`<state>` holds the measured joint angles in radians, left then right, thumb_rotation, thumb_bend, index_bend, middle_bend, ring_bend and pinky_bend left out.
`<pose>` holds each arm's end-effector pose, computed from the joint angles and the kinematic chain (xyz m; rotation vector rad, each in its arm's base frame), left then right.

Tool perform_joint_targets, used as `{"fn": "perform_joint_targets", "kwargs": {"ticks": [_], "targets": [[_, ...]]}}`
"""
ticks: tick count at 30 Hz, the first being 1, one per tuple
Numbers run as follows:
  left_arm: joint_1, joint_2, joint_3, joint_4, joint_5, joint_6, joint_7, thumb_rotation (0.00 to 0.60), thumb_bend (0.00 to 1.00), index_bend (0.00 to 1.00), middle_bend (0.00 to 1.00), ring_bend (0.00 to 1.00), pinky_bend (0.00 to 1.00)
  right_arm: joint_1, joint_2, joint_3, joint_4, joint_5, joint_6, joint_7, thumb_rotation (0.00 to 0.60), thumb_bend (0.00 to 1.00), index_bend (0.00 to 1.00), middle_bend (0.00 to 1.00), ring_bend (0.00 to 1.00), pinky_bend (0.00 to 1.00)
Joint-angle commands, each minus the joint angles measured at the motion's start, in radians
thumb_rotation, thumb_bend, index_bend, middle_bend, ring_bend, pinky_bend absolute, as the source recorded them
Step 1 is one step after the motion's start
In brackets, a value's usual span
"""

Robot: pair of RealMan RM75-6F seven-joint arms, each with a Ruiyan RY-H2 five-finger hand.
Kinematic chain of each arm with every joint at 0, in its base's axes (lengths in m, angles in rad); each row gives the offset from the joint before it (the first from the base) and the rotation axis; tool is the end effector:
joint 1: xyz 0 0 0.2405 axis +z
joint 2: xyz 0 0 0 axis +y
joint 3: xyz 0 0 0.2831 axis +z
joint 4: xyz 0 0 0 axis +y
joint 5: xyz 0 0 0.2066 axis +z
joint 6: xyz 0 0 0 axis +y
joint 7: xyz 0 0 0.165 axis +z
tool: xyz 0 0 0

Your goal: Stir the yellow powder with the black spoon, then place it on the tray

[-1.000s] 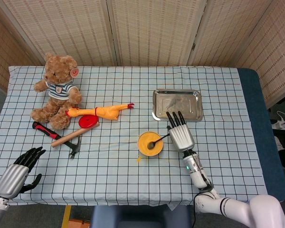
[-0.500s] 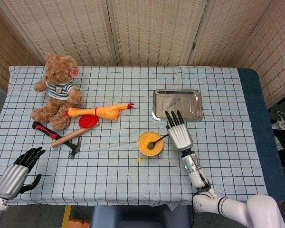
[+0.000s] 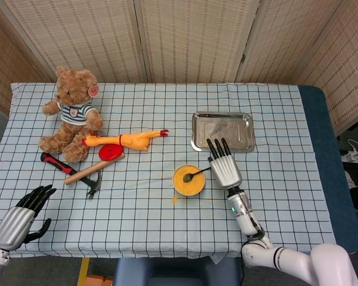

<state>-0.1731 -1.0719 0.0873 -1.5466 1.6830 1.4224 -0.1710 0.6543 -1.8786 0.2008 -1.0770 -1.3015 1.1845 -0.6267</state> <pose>-0.3249 0.2003 0.1551 -1.6758 -0.9805 -0.9411 -0.1791 -0.3740 -0.0697 1.7238 -0.4861 0.8024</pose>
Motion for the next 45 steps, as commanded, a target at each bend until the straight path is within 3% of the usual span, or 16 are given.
{"fn": "perform_joint_targets", "kwargs": {"ticks": [1, 6, 12, 19, 25, 34, 45], "targets": [[0.002, 0.001, 0.001, 0.0, 0.003, 0.004, -0.001, 0.6, 0.49, 0.0, 0.0, 0.0, 0.16, -0.002, 0.011, -0.005, -0.015, -0.006, 0.001, -0.003, 0.6, 0.41, 0.6, 0.0, 0.0, 0.0], [0.003, 0.001, 0.002, 0.0, 0.006, 0.007, 0.001, 0.6, 0.49, 0.0, 0.0, 0.0, 0.16, -0.003, 0.047, -0.004, -0.069, -0.001, -0.014, -0.009, 0.6, 0.57, 0.68, 0.02, 0.0, 0.0], [0.007, 0.001, 0.004, -0.001, 0.008, 0.013, 0.004, 0.6, 0.49, 0.0, 0.0, 0.0, 0.16, -0.001, 0.136, 0.026, -0.226, 0.093, -0.082, -0.072, 0.6, 0.69, 0.78, 0.05, 0.0, 0.0], [0.006, -0.001, 0.006, 0.0, 0.017, 0.013, 0.006, 0.6, 0.49, 0.0, 0.0, 0.0, 0.16, 0.066, 0.292, 0.08, -0.458, 0.379, -0.208, -0.316, 0.6, 0.77, 0.88, 0.08, 0.0, 0.0], [0.006, -0.002, 0.007, -0.001, 0.022, 0.015, 0.008, 0.6, 0.49, 0.0, 0.0, 0.0, 0.16, 0.18, 0.356, 0.118, -0.573, 0.693, -0.22, -0.474, 0.6, 0.79, 0.91, 0.09, 0.0, 0.0], [0.007, -0.002, 0.007, 0.003, 0.025, 0.021, 0.001, 0.6, 0.49, 0.0, 0.0, 0.0, 0.16, 0.33, 0.35, 0.124, -0.556, 0.923, -0.201, -0.52, 0.6, 0.82, 0.95, 0.1, 0.0, 0.0], [0.008, 0.003, 0.007, 0.008, 0.033, 0.034, -0.015, 0.6, 0.49, 0.0, 0.0, 0.0, 0.16, 0.441, 0.317, 0.047, -0.502, 1.043, -0.168, -0.568, 0.6, 0.82, 0.97, 0.1, 0.0, 0.0]]}}
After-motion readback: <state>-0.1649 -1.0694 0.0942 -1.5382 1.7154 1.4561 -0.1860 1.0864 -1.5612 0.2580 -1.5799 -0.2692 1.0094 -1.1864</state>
